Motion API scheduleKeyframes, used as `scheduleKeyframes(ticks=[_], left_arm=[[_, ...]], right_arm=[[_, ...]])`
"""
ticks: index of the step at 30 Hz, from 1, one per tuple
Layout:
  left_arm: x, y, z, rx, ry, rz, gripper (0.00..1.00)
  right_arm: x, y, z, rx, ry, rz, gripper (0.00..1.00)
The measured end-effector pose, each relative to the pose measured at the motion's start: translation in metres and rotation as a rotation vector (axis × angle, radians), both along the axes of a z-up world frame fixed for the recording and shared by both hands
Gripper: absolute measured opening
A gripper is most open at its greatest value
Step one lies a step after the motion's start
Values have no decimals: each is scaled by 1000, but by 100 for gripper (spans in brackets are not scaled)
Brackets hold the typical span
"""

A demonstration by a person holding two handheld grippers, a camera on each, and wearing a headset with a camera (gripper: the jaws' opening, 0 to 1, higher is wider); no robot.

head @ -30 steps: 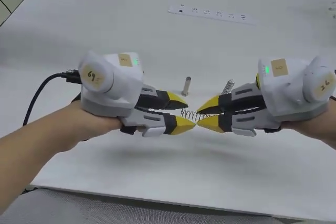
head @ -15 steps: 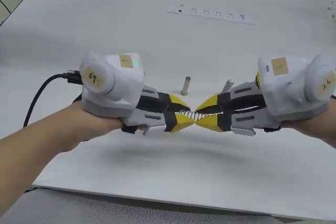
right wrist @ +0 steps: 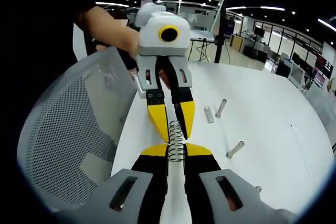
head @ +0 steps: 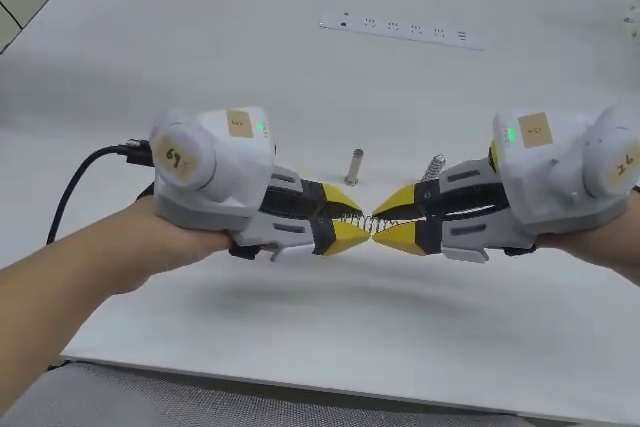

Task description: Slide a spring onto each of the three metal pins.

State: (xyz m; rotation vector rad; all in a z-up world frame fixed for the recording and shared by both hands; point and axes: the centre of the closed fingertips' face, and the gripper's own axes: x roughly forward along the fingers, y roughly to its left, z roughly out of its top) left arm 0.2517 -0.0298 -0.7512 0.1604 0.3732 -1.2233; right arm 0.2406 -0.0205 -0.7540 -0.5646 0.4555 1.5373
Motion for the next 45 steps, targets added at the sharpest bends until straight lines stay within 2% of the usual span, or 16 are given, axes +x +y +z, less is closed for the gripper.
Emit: scheduleKeyframes(ticks=[6, 12, 14, 15, 16, 17, 20, 33, 45], left_arm=[[-4, 0, 0, 5, -5, -23, 4], [-6, 1, -1, 2, 9, -33, 4], [-7, 1, -1, 2, 13, -37, 2], [-10, 1, -1, 0, 23, -47, 2], [-8, 1, -2, 3, 19, -40, 2], [-8, 2, -2, 3, 20, -36, 2], [-8, 1, -2, 2, 21, -41, 2], [-9, 0, 0, 2, 25, -51, 2], [-10, 0, 1, -1, 25, -51, 2]], right_arm=[[-3, 1, -1, 2, 14, 6, 8], [-2, 1, -3, -1, 35, -7, 9], [-1, 1, -4, -3, 31, -13, 10], [9, -3, -6, -24, -18, -39, 13], [3, -3, -7, -19, 17, -22, 12], [2, -2, -7, -13, 31, -21, 10], [1, -2, -7, -4, 21, -21, 11], [-2, -4, -6, 6, 48, -22, 11], [-3, -7, -8, 9, 44, -23, 10]])
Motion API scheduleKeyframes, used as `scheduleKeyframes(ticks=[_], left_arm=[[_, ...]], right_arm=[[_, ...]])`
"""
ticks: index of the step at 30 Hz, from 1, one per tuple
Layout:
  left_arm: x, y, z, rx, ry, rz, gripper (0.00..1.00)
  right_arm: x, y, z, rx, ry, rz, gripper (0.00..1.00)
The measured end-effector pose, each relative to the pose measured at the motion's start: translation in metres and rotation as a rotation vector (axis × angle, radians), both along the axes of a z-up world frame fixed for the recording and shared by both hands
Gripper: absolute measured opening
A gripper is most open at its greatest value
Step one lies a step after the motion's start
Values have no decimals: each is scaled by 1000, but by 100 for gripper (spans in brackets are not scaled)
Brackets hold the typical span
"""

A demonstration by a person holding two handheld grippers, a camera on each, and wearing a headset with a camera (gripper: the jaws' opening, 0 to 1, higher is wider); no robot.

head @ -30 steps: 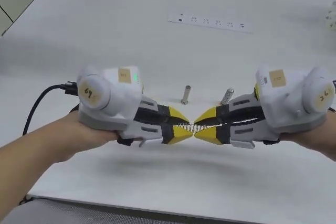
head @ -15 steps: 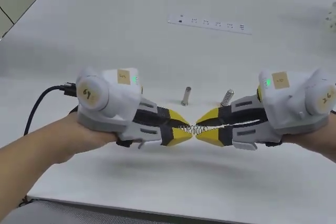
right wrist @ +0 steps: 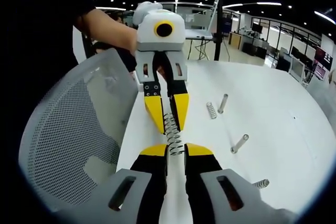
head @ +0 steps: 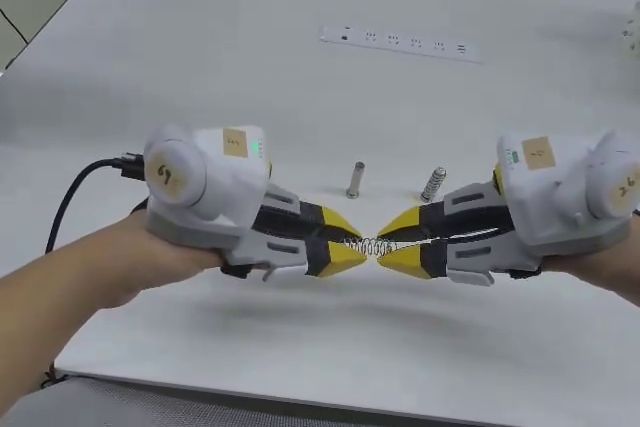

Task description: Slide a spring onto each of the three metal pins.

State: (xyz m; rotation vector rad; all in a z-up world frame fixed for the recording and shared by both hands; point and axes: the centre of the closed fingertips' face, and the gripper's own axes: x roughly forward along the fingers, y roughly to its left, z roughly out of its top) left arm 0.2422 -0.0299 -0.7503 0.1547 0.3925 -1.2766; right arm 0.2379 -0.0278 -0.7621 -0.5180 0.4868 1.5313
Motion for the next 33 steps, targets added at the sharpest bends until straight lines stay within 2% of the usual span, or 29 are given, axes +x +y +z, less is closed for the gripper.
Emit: scheduleKeyframes(ticks=[7, 12, 22, 27, 33], left_arm=[[0, 0, -1, 1, 6, 0, 2], [0, 1, -1, -3, 9, 3, 2], [1, 4, -2, -16, 20, 17, 2], [-1, 4, -4, -13, 26, 17, 2], [3, 7, -8, 0, 27, 33, 2]], right_arm=[[-1, 0, -1, 4, 16, -12, 10], [-1, -2, -1, -1, 17, -17, 9], [-1, 0, 3, 26, 22, -33, 8], [-3, 0, 4, 14, 13, -21, 8], [0, 2, 14, 31, 4, -24, 8]])
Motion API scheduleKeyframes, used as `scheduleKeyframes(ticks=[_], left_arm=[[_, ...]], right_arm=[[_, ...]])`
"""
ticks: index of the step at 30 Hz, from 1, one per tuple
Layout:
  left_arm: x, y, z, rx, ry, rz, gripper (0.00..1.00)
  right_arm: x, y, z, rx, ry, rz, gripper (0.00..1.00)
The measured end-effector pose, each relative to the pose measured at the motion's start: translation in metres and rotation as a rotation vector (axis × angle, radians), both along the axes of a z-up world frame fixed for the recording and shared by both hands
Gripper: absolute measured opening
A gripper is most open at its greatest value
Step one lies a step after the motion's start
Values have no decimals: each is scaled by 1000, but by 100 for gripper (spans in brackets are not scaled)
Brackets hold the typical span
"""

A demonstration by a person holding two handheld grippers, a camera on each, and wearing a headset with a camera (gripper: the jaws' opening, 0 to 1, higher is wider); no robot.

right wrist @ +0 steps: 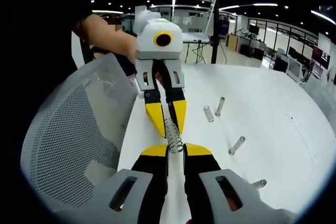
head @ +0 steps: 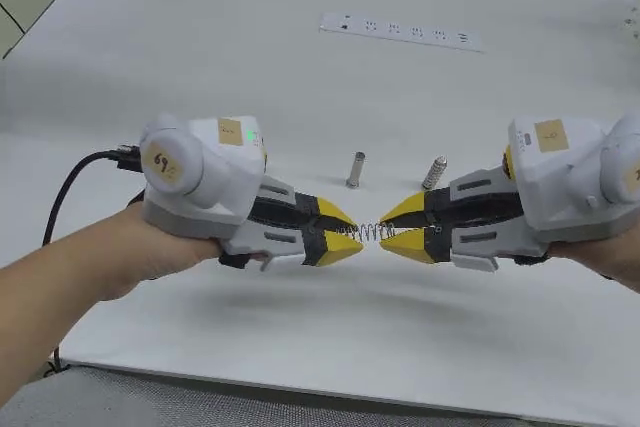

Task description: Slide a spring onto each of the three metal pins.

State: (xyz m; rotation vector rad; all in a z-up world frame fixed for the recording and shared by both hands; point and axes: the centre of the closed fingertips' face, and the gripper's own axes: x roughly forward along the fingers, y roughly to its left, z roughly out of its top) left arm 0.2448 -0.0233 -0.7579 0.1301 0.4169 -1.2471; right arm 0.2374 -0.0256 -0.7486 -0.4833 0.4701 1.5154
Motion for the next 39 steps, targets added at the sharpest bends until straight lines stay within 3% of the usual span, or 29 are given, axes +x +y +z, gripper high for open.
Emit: scheduleKeyframes(ticks=[6, 23, 30, 39], left_arm=[[0, 1, -4, 20, -12, 2, 2], [-1, -4, -3, 21, -22, -3, 2], [1, -6, 0, 5, -19, 0, 2], [2, -5, 4, 9, -31, 0, 2]], right_arm=[[1, 10, 19, 89, 29, -12, 8], [-4, 30, 31, 136, -87, 33, 8], [-4, 35, 35, 166, -101, 26, 8], [-3, 38, 39, 200, -86, 9, 8]])
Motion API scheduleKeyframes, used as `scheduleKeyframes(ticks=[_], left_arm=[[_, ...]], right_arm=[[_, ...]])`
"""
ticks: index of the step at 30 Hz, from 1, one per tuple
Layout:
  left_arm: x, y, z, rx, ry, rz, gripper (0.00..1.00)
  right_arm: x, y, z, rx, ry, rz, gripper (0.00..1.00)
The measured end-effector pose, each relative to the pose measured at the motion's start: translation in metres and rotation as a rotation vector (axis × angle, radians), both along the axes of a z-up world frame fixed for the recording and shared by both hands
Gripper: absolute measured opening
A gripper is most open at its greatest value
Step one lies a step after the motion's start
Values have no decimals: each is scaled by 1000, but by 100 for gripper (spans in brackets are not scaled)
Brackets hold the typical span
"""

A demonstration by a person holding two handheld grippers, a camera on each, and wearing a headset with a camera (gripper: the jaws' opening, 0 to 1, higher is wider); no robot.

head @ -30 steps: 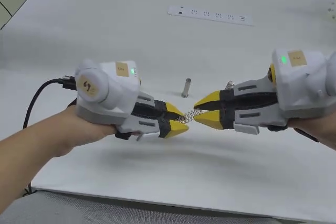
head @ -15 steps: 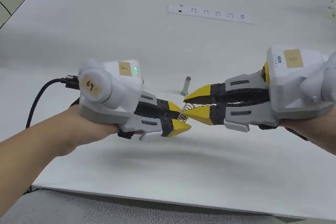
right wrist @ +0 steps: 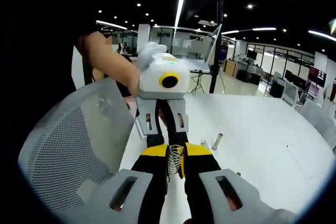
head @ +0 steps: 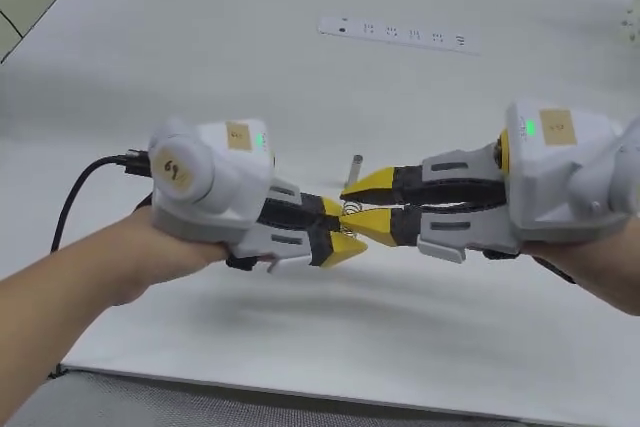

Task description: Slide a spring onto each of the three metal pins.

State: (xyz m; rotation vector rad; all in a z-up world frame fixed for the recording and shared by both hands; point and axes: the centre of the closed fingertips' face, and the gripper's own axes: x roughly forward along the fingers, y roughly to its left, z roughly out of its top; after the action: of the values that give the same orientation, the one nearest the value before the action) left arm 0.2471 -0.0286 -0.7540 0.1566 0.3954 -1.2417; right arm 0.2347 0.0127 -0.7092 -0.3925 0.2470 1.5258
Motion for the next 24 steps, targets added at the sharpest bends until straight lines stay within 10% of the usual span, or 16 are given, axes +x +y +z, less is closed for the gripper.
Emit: scheduleKeyframes(ticks=[24], left_arm=[[-2, 2, 2, -9, -3, 4, 2]], right_arm=[[1, 1, -2, 32, 77, -42, 9]])
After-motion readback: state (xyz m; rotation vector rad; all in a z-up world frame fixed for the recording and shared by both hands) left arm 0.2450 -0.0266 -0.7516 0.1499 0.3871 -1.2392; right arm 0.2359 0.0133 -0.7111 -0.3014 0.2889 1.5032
